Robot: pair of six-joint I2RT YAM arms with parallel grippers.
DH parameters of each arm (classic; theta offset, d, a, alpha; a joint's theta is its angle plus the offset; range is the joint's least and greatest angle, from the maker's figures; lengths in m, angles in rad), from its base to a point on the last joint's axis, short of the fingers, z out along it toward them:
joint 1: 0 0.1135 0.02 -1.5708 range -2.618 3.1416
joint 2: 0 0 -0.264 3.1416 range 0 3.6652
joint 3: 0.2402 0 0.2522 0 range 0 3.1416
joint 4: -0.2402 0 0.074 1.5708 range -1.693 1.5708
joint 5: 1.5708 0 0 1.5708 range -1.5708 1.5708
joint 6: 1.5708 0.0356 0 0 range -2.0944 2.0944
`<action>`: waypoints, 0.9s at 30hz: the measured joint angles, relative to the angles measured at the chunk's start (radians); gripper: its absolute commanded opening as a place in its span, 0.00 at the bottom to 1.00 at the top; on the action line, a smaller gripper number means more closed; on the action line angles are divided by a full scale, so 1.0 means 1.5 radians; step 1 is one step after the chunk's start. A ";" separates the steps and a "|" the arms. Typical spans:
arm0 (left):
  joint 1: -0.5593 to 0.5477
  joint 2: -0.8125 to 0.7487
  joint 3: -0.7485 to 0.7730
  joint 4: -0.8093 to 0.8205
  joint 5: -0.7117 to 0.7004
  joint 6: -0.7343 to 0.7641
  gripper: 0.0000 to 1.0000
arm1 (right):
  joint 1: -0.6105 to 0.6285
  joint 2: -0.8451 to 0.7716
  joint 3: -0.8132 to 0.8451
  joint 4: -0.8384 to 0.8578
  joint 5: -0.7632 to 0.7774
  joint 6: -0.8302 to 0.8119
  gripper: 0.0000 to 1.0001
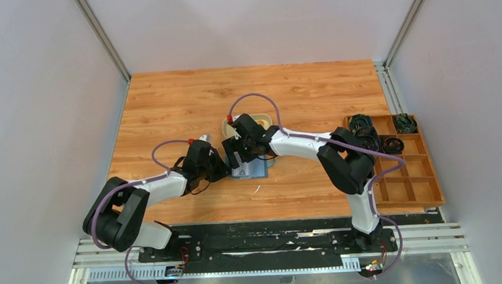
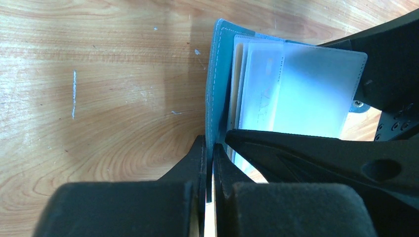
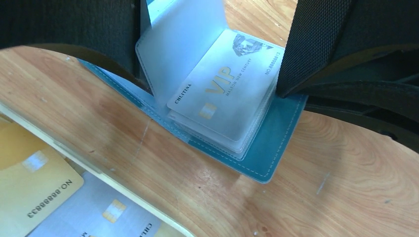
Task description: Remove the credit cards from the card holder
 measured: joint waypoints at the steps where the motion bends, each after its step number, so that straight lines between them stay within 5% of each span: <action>1: 0.000 0.000 0.000 0.001 0.000 0.000 0.00 | 0.002 0.000 0.002 -0.006 0.011 -0.007 0.89; 27: -0.005 0.020 -0.001 0.027 0.014 -0.003 0.00 | 0.025 0.030 0.111 -0.118 0.159 -0.112 0.91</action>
